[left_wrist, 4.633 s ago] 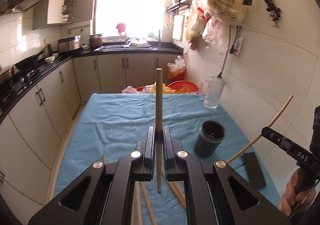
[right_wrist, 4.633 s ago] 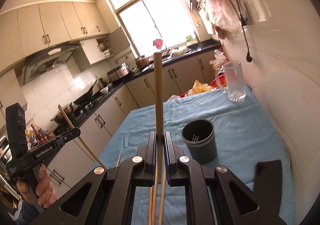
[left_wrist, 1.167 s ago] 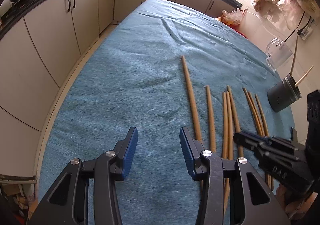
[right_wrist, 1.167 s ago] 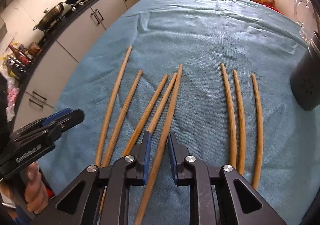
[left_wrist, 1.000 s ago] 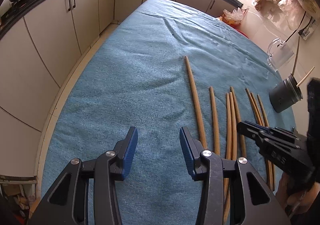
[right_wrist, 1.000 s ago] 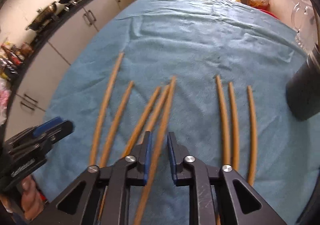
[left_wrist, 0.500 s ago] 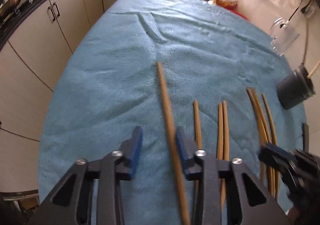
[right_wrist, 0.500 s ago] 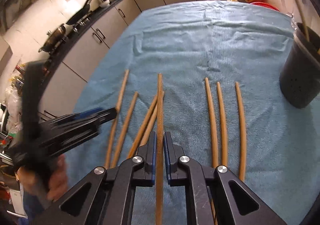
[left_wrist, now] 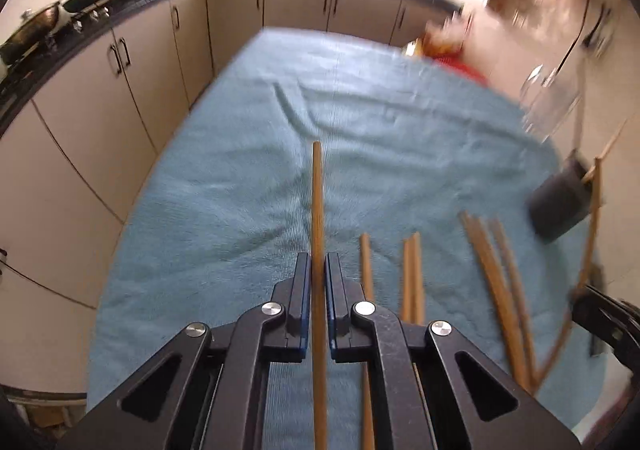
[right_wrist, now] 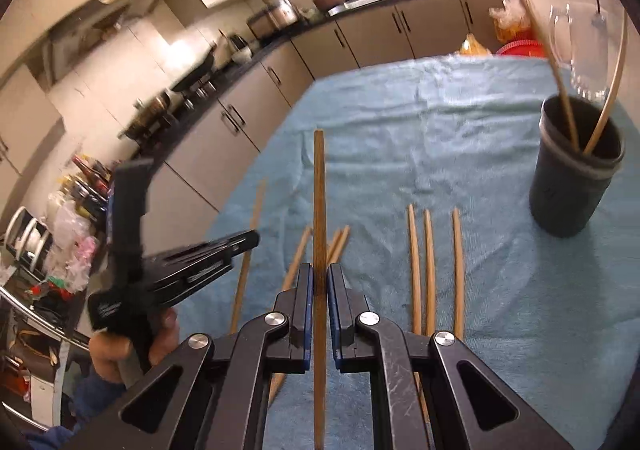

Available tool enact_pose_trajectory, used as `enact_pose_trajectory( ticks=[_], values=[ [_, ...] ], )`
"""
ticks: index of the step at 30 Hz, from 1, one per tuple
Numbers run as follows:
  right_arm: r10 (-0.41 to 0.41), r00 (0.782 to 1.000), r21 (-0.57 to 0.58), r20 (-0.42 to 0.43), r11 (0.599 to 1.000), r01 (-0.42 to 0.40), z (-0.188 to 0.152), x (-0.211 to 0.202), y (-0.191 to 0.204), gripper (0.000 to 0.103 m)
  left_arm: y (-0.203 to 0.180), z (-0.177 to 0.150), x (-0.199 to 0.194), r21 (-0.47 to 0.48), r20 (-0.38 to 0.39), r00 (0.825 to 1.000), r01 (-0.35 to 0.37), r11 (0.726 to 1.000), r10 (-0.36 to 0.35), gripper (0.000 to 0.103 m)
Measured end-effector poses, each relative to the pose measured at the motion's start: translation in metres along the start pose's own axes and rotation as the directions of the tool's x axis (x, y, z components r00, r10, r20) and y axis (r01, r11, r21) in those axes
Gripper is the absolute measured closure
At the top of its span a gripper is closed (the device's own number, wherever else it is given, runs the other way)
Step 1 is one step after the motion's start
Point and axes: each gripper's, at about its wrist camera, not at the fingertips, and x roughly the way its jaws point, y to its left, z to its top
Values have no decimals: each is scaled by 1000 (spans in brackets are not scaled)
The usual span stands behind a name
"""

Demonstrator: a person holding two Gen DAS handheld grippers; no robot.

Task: Organize utensils
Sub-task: 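Lift the chopstick upright with the right tool over the black cup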

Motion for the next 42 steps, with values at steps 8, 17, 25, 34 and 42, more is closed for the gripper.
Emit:
enact_pose_trajectory(
  ticks=[8,17,25,34,42],
  values=[
    [7,991,-73,136,997,3,-5,-37,20,95,2,-6,-76,-13,170,984,63,998,-60,97],
    [2,987,-69,161,998,9,-9,-50,22,95,-5,-7,-103,1,221,972,77,997,-75,97],
    [-4,982,-39,191,999,11,-8,-66,15,95,-9,-6,-113,8,235,969,78,997,-78,97],
    [-19,970,-1,240,1000,19,-6,-90,3,95,-19,-3,-121,30,243,966,87,996,-91,97],
    [-27,961,32,276,999,19,-6,-110,-9,95,-33,-1,-130,62,253,961,103,993,-115,97]
  ],
)
